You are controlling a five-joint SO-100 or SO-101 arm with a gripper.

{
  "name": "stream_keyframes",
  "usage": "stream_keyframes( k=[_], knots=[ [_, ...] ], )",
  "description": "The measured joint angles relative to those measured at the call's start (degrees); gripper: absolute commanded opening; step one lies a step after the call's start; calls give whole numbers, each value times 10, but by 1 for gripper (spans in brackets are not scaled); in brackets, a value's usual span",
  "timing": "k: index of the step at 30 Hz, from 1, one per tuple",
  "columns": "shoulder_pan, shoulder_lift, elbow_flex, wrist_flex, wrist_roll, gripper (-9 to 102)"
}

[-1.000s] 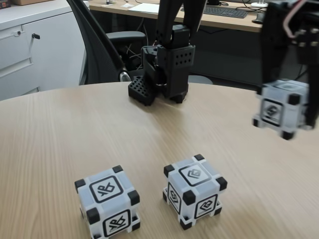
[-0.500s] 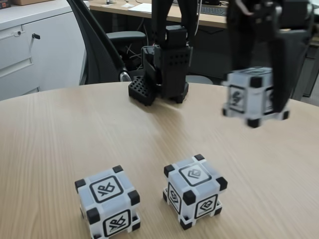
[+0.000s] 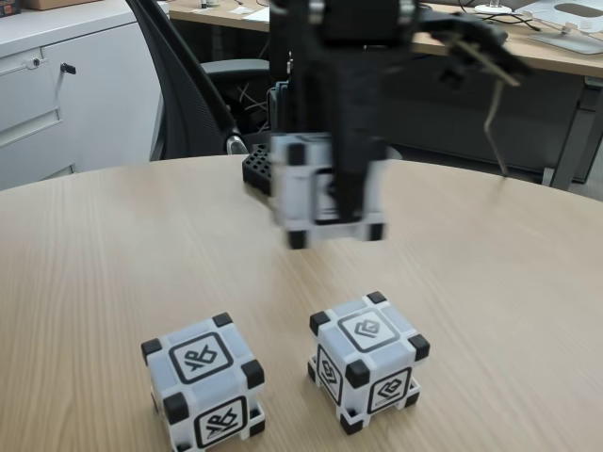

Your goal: Stack cubes from left to right.

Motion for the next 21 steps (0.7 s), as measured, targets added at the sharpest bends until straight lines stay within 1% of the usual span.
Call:
stream_keyframes(
  k=[11, 21],
  knots=[
    [114, 0, 0, 0, -50, 0],
    [148, -4, -8, -11, -64, 0]
  ],
)
